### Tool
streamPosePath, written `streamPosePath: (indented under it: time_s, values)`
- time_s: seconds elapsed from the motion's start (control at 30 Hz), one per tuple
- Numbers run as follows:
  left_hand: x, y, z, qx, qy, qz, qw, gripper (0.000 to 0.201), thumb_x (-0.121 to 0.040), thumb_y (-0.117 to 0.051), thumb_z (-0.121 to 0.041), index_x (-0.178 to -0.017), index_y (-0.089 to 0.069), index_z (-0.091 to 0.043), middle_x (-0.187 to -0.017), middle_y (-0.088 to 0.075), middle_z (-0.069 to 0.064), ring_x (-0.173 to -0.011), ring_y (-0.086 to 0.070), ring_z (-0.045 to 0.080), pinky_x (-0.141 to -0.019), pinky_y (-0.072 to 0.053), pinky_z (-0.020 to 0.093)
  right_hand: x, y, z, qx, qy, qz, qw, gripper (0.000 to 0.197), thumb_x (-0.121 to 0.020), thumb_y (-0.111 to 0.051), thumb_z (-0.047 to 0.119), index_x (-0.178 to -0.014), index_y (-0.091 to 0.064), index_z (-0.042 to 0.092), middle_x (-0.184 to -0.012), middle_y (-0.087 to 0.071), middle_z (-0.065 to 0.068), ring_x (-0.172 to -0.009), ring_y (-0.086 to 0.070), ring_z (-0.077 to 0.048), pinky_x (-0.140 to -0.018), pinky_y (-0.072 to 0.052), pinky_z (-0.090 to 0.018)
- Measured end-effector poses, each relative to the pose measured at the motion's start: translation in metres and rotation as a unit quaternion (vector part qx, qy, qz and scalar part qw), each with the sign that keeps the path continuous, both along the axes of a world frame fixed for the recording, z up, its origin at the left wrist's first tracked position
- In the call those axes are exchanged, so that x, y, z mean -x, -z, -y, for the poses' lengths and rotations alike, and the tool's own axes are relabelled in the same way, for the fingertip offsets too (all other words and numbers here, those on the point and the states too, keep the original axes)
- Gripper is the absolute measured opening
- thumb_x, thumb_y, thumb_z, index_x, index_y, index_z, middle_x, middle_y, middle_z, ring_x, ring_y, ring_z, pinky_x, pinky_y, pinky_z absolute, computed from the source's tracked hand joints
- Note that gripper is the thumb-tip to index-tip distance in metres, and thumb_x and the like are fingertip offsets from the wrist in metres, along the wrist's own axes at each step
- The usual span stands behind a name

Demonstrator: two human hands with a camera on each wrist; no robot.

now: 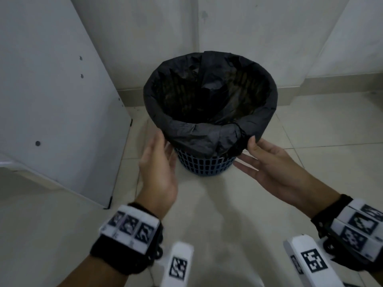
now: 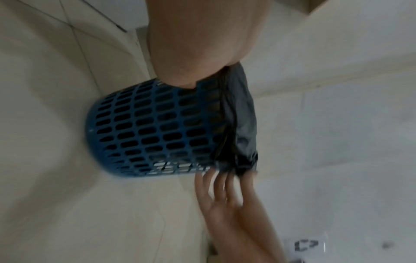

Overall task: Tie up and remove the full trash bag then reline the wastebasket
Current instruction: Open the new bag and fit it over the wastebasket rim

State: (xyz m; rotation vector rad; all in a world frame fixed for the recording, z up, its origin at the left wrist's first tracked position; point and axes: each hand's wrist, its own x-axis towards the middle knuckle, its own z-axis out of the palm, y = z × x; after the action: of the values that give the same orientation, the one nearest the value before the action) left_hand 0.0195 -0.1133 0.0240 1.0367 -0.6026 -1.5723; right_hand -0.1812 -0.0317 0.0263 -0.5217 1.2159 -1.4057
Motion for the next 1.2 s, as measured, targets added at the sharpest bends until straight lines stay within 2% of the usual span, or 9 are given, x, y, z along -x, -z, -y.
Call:
streamPosePath:
  time_s: [0.1, 0.23, 0.33, 0.43, 0.53, 0.73, 0.97, 1.07, 1.2]
  values:
    - [0.012, 0.009, -0.036, -0.004, 0.021, 0.051, 0.998, 0.034, -0.094, -0.064, -0.044, -0.123, -0.067, -0.026, -0.108, -0.074, -0.014, -0.101, -0.069, 0.005, -0.079, -0.053, 0.020, -0.003, 0.004, 0.001, -0.008, -0.001, -0.018, 1.000, 0.038, -0.090, -0.065, 0.027, -0.120, -0.066, 0.004, -0.128, -0.065, -0.016, -0.123, -0.058, -0.035, -0.099, -0.053, -0.043]
    - [0.023, 0.013, -0.053, 0.003, 0.042, 0.086, 0.995, 0.070, -0.079, -0.073, -0.053, -0.139, -0.058, -0.018, -0.114, -0.074, -0.005, -0.103, -0.070, 0.010, -0.085, -0.055, 0.023, -0.005, 0.004, 0.004, -0.010, 0.004, -0.046, 0.999, 0.038, -0.089, -0.066, 0.026, -0.118, -0.065, 0.000, -0.128, -0.062, -0.023, -0.114, -0.063, -0.034, -0.093, -0.056, -0.045]
    - [0.026, 0.013, -0.050, 0.009, 0.055, 0.093, 0.994, 0.049, -0.090, -0.070, -0.040, -0.132, -0.062, -0.017, -0.109, -0.075, -0.005, -0.096, -0.069, 0.007, -0.082, -0.054, 0.022, -0.005, 0.004, 0.006, -0.002, 0.008, -0.071, 0.997, 0.032, -0.091, -0.064, 0.023, -0.115, -0.066, 0.003, -0.118, -0.068, -0.020, -0.103, -0.066, -0.025, -0.091, -0.057, -0.043]
    - [0.027, 0.013, -0.044, -0.004, 0.080, 0.096, 0.992, 0.019, -0.100, -0.059, -0.034, -0.106, -0.070, -0.019, -0.092, -0.067, -0.003, -0.084, -0.060, 0.008, -0.078, -0.053, 0.022, -0.003, 0.006, 0.009, 0.010, 0.027, -0.065, 0.997, 0.022, -0.095, -0.059, 0.015, -0.113, -0.066, 0.003, -0.116, -0.068, -0.019, -0.100, -0.067, -0.024, -0.092, -0.058, -0.040]
    - [0.027, 0.011, -0.038, -0.020, 0.112, 0.091, 0.989, 0.021, -0.103, -0.053, -0.031, -0.091, -0.063, -0.018, -0.079, -0.051, -0.004, -0.073, -0.049, 0.008, -0.075, -0.050, 0.023, -0.003, 0.006, 0.013, 0.033, 0.040, -0.036, 0.998, 0.023, -0.097, -0.055, 0.007, -0.117, -0.064, 0.001, -0.116, -0.071, -0.015, -0.104, -0.069, -0.025, -0.089, -0.058, -0.034]
    - [0.033, 0.004, -0.026, -0.029, 0.126, 0.060, 0.990, 0.021, -0.107, -0.045, -0.021, -0.117, -0.063, -0.012, -0.102, -0.063, -0.003, -0.083, -0.057, 0.007, -0.075, -0.052, 0.022, -0.006, 0.007, 0.019, 0.059, 0.076, -0.041, 0.995, 0.028, -0.096, -0.053, -0.003, -0.123, -0.059, -0.007, -0.120, -0.069, -0.015, -0.111, -0.068, -0.025, -0.092, -0.057, -0.033]
    - [0.037, 0.011, -0.031, -0.026, 0.093, 0.071, 0.993, 0.018, -0.105, -0.051, -0.024, -0.108, -0.066, -0.014, -0.094, -0.062, 0.000, -0.081, -0.058, 0.008, -0.078, -0.053, 0.024, -0.014, 0.015, 0.013, 0.001, 0.022, -0.114, 0.993, 0.034, -0.093, -0.064, 0.024, -0.120, -0.060, 0.005, -0.119, -0.066, -0.019, -0.105, -0.069, -0.029, -0.087, -0.059, -0.038]
    - [0.039, 0.011, -0.028, -0.026, 0.067, 0.066, 0.995, 0.022, -0.105, -0.052, -0.023, -0.121, -0.062, -0.012, -0.093, -0.063, -0.002, -0.080, -0.059, 0.007, -0.077, -0.054, 0.021, -0.016, 0.016, 0.012, 0.012, 0.022, -0.135, 0.990, 0.027, -0.095, -0.062, 0.019, -0.113, -0.060, -0.002, -0.105, -0.064, -0.024, -0.088, -0.069, -0.026, -0.084, -0.060, -0.038]
    - [0.041, 0.010, -0.027, -0.027, 0.045, 0.081, 0.995, 0.027, -0.104, -0.054, -0.027, -0.124, -0.063, -0.011, -0.100, -0.066, 0.000, -0.086, -0.061, 0.010, -0.076, -0.052, 0.023, -0.014, 0.016, 0.014, 0.038, 0.036, -0.108, 0.993, 0.016, -0.097, -0.055, 0.004, -0.112, -0.058, -0.003, -0.095, -0.062, -0.013, -0.079, -0.068, -0.015, -0.085, -0.060, -0.035]
